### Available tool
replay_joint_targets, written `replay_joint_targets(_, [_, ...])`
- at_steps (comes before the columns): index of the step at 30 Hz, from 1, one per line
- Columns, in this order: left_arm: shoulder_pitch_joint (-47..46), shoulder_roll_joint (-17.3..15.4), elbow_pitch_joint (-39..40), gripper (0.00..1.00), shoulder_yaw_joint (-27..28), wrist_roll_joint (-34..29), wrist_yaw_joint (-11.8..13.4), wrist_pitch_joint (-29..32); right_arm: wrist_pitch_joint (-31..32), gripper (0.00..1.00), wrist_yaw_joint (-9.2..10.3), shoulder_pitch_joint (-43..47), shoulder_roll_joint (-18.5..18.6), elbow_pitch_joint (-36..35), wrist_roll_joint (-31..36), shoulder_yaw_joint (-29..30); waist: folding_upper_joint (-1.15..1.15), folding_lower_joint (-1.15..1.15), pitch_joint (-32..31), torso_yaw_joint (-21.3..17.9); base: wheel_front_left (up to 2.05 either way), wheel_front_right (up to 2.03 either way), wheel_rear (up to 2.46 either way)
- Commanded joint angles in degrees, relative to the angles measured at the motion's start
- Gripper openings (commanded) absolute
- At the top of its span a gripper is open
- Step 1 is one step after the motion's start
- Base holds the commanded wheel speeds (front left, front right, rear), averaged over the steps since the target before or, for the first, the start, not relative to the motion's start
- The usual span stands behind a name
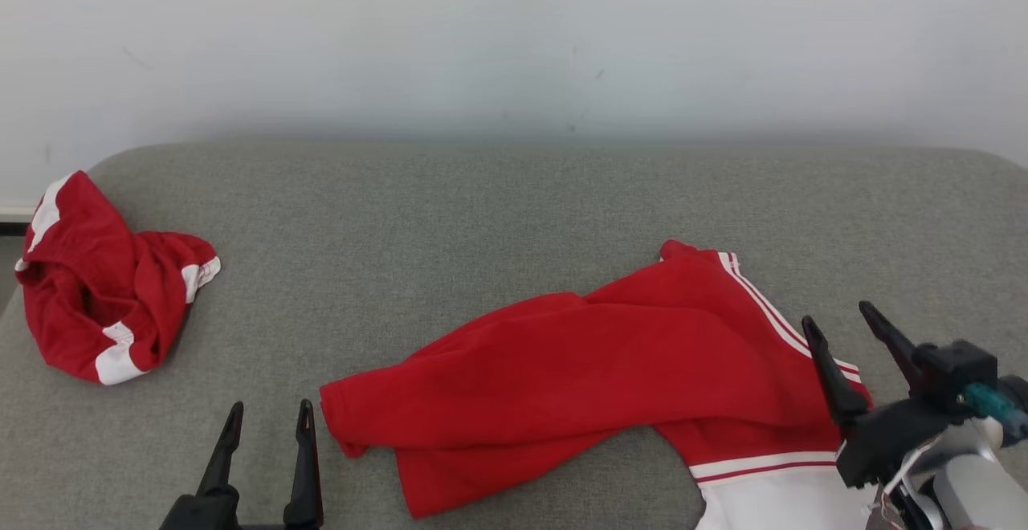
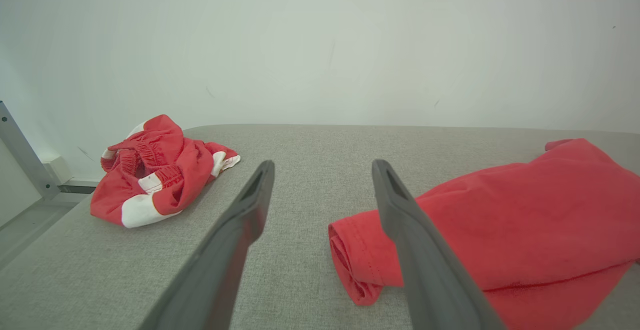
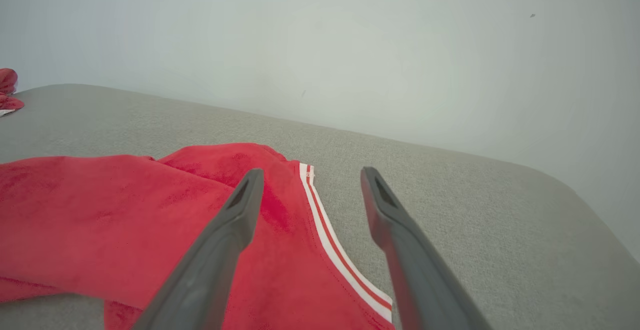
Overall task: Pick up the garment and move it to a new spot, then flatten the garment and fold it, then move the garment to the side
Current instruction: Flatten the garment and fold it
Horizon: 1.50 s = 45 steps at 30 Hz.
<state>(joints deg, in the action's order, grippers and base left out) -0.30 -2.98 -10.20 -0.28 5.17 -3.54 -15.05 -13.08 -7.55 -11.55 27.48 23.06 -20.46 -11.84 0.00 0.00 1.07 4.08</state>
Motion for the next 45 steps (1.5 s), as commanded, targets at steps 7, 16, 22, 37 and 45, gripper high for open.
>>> replay_joint_targets(7, [-2.33, 0.03, 0.08, 1.00, -0.80, -0.18, -0.34, -0.19, 2.20, 1.00, 0.13, -15.09, -0.85, 12.33, -0.99, -3.31, 0.00, 0.00, 4.76, 3.78, 0.00, 0.00, 0.00])
replay_joint_targets(16, [-6.23, 0.10, 0.42, 1.00, -2.15, 0.69, 0.03, -0.19, 4.96, 1.00, 0.13, -28.83, -0.01, 26.29, -1.61, -8.51, 0.00, 0.00, 11.03, 6.83, 0.00, 0.00, 0.00])
replay_joint_targets(22, [-7.99, 0.11, 0.02, 1.00, -2.85, 1.13, 0.15, -0.19, 6.63, 1.00, 0.13, -33.53, -0.49, 32.20, -2.95, -11.47, 0.00, 0.00, 13.08, 7.66, 0.00, 0.00, 0.00])
replay_joint_targets(37, [-10.51, 0.15, 0.57, 1.00, -3.75, 2.82, 1.69, -0.19, 12.59, 0.00, 0.14, -38.30, 1.10, 36.59, -12.90, -21.24, 0.00, 0.00, 15.97, 8.53, 0.00, 0.00, 0.00])
replay_joint_targets(45, [-10.31, 0.13, 0.16, 1.00, -4.07, 3.37, 1.95, -0.19, 4.13, 0.00, 0.14, -45.45, 8.17, 38.16, -13.76, -20.19, 0.00, 0.00, 15.27, 8.35, 0.00, 0.00, 0.00])
